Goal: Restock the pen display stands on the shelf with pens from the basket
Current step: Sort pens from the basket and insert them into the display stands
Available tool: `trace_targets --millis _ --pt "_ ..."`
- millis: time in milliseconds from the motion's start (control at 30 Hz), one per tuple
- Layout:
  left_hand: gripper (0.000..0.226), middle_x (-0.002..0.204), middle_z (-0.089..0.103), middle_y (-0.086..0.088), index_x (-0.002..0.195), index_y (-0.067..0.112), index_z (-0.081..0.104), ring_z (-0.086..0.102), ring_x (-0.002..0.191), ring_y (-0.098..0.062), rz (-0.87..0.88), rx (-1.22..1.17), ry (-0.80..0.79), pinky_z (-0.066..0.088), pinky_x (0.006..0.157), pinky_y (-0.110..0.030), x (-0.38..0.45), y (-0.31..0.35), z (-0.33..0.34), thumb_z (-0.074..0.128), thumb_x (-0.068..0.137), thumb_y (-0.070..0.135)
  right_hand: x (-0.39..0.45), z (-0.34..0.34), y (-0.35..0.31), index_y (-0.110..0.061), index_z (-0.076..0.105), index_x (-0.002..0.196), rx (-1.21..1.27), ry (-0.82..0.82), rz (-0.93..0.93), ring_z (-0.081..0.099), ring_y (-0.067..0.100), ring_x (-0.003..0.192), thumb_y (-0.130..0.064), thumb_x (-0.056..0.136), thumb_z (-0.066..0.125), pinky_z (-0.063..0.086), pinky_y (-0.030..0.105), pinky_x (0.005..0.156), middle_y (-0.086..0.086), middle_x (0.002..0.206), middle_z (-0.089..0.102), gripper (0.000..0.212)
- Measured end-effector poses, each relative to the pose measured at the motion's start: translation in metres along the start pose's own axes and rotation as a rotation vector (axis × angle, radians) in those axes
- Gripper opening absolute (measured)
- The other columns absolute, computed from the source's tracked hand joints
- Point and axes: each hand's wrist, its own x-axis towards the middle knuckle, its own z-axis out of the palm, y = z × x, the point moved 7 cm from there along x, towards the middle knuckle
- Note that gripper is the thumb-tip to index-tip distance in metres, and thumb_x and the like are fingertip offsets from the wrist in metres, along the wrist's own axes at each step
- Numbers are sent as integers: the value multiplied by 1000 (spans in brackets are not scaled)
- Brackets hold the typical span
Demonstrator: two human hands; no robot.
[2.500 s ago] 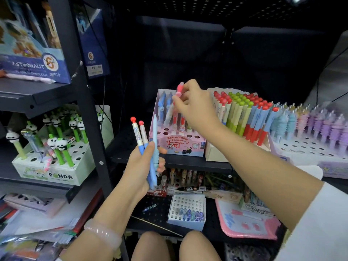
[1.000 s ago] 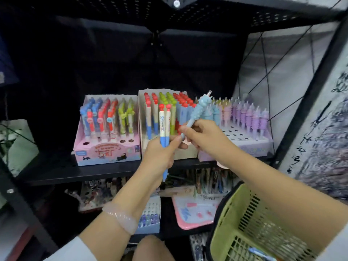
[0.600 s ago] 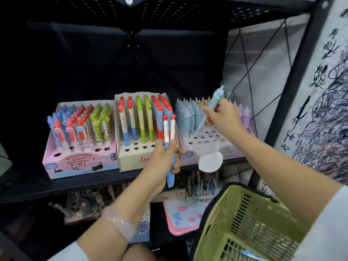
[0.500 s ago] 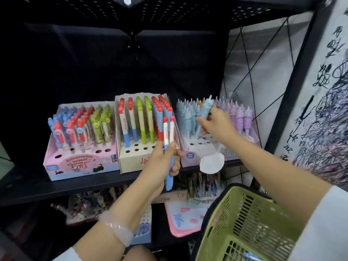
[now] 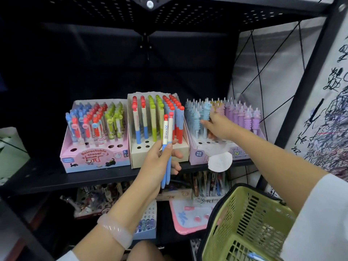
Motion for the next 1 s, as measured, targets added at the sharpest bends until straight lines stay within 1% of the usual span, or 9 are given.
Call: trace_targets --millis 133,267,333,400,500,633,733,833,1000 --pt "16 64 65 6 101 26 55 50 46 -10 -5 -19 21 43 45 -21 -6 3 -11 39 100 23 -7 9 4 -19 37 75 -229 6 -13 43 11 57 -33 101 34 28 23 49 -2 65 44 30" --pt "14 64 64 5 102 21 56 50 45 -9 -15 -33 38 43 44 -20 -11 8 -16 42 99 22 -13 11 3 -4 49 109 -386 -66 47 45 17 70 -37 99 39 31 26 55 -2 74 47 36" --pt "16 64 64 7 105 18 57 50 46 -9 -10 -27 35 45 46 -20 -12 9 -19 43 98 22 -20 7 1 -2 46 125 -398 -111 83 52 21 83 -35 97 46 39 27 67 8 100 60 43" --pt "16 64 64 8 106 16 56 47 45 -8 -1 -23 29 44 46 -20 -14 10 -21 44 98 22 -26 -7 -11 -2 49 125 -394 38 90 56 26 96 -28 94 54 43 31 79 14 117 60 42" --pt "13 68 67 6 104 18 54 42 43 -8 15 -24 25 40 44 -20 -16 11 -22 44 98 21 -43 -28 -53 -8 63 96 -19 381 -30 58 9 74 -30 92 56 42 20 64 1 88 63 23" --pt "10 74 71 3 101 15 51 44 42 -8 36 -37 16 41 44 -20 -18 13 -24 44 97 21 -67 21 -120 -15 63 78 431 -2 -208 47 -5 48 -33 94 51 42 12 51 -10 61 55 27" --pt "12 79 73 1 98 16 51 57 49 -11 37 -12 63 48 49 -21 -20 16 -38 43 98 25 -67 32 -143 -15 54 75 506 -1 -265 52 -2 45 -21 96 50 44 12 48 -4 60 58 22" --pt "18 82 72 -1 95 18 54 65 56 -12 11 -1 196 52 50 -22 -24 17 -67 40 99 28 -55 8 -152 -15 46 80 643 227 -255 58 9 49 -20 99 42 52 21 50 3 67 59 20" --pt "24 73 56 -5 95 24 58 36 37 -6 6 52 306 29 37 -17 -30 15 -98 35 101 28 -41 -1 -168 -9 42 93 292 462 -328 63 30 70 -22 100 39 54 47 64 13 79 62 14"
